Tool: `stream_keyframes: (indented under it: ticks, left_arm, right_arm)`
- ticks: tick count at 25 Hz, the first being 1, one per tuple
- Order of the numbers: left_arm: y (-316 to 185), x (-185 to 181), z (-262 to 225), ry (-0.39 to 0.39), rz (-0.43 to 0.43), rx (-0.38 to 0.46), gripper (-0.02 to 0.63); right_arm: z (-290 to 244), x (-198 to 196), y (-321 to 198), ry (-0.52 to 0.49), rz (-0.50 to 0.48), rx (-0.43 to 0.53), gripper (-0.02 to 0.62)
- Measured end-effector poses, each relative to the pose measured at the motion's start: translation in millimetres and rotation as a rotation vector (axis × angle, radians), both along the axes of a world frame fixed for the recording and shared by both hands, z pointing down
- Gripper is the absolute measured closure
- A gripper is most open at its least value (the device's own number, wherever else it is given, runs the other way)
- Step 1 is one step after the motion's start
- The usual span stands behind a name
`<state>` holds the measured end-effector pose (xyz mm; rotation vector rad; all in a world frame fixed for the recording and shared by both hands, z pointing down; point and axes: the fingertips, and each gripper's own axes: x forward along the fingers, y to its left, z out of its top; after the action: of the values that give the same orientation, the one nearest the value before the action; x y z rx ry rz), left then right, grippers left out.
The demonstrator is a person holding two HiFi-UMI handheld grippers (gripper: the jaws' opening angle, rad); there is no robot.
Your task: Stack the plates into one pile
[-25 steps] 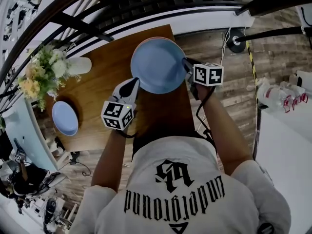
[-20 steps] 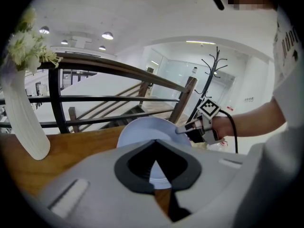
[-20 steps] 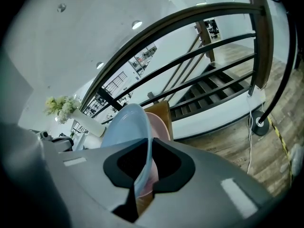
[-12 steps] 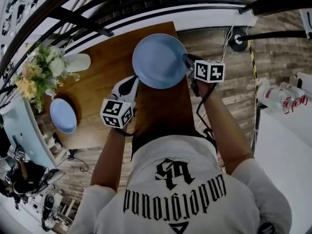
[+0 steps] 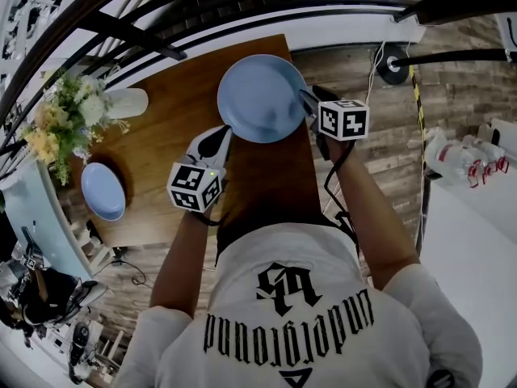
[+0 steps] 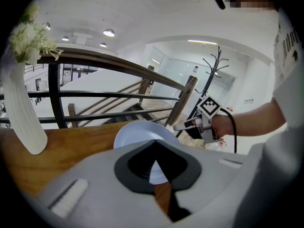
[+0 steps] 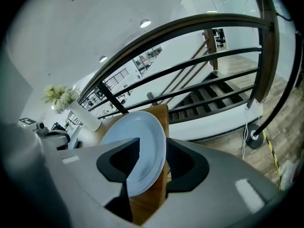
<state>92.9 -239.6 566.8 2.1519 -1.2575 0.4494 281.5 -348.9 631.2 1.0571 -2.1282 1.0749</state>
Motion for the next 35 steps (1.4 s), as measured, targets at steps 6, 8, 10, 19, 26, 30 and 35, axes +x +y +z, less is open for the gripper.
stream_keyframes:
  ticks: [6,8,10,19,26,30,35]
  left_arm:
    - [5,2,-6,-0.006,-0.001,0.014,0.56]
    - [8,4,-9,-0.009,-0.002,0.021,0.56]
    - [12,7,-13,-0.011,-0.004,0.026,0.56]
    - [32,23,-31,-0.014,-0.009,0.06,0.56]
    - [46,42,-54,-0.025,0.008,0.107,0.56]
    - [52,53,-69,-0.022,0.017,0.138,0.56]
    - [54,62,-95,-0.022,0.036,0.184,0.56]
  right_arm:
    - [-8,3,6,-0.01,-0.006,0.014,0.445]
    - [-10,3,12,-0.011,-0.016,0.014,0.445]
    - [-15,4,17,-0.01,-0.03,0.018,0.445]
    - [-49,2,41,-0.031,-0.118,0.077,0.446]
    - [-92,8,57,-0.012,-0.19,0.203,0.446]
    - [-115,11,68,-0.05,-0.199,0.241,0.448]
    - [-151,15,82,-0.102,-0.203,0.29,0.448]
